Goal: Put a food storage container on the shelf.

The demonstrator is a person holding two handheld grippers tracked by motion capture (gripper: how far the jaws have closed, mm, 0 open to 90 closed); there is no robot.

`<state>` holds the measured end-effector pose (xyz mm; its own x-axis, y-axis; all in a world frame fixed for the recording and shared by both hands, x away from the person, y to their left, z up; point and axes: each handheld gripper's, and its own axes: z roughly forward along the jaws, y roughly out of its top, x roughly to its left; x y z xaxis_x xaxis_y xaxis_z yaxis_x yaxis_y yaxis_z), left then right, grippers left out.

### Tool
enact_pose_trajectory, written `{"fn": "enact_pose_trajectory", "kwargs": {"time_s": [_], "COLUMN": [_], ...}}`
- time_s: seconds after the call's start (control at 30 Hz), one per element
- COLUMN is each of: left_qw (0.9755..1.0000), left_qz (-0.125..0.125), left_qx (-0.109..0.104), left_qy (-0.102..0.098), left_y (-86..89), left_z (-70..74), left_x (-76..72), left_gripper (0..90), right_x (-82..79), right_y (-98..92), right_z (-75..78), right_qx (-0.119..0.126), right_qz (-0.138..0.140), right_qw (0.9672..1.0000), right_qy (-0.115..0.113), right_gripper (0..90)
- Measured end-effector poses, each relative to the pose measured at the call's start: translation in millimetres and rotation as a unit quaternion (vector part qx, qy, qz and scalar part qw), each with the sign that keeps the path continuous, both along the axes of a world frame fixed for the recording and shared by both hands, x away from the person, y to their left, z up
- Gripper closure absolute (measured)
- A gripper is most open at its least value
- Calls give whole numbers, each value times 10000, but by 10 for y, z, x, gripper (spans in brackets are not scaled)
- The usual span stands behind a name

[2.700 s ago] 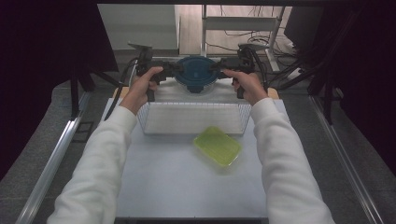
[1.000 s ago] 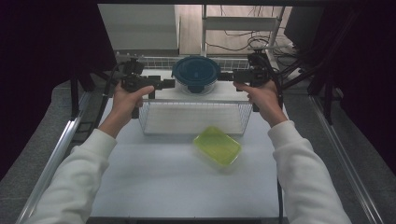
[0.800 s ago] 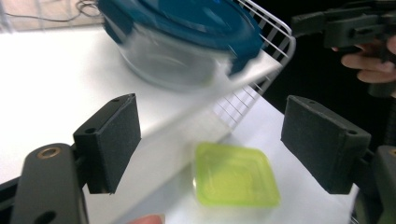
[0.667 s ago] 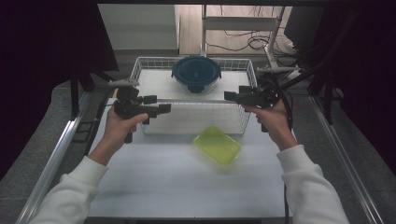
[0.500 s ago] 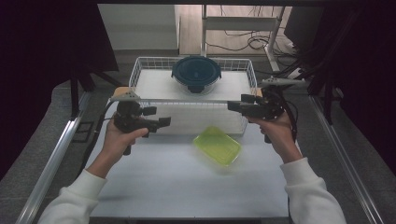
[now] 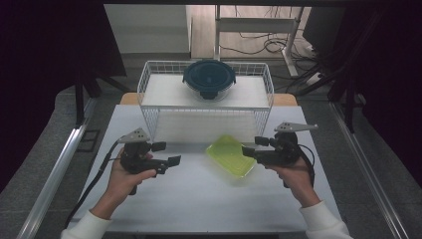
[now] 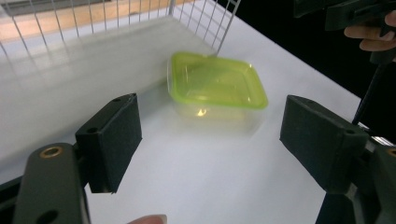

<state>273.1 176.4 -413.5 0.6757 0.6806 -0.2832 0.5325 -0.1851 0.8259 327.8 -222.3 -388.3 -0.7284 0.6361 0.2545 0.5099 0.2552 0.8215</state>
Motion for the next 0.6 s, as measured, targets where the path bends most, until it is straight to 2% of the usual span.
{"fn": "enact_pose_trajectory", "kwargs": {"time_s": [0.1, 0.23, 0.37, 0.5, 0.6], "left_qw": [9999, 9997, 9994, 9991, 9987], "left_qz": [16, -2, 59, 91, 70], "left_qx": [108, 146, 287, 373, 460], "left_qy": [87, 196, 191, 198, 224], "left_y": [-3, 10, 35, 49, 42], "left_z": [-98, -202, -306, -396, -444], "left_x": [-60, -115, -181, -253, -271], "left_gripper": [199, 197, 199, 200, 200], "right_x": [-68, -166, -243, -281, -281], "right_y": [-10, -27, -34, -15, 1], "right_z": [-70, -143, -274, -443, -510], "right_qx": [-97, -206, -394, -523, -584], "right_qz": [13, 8, -26, -7, 14], "right_qw": [9999, 9998, 9992, 9983, 9978], "right_qy": [60, 61, 68, 274, 328], "right_gripper": [282, 284, 286, 286, 286]}}
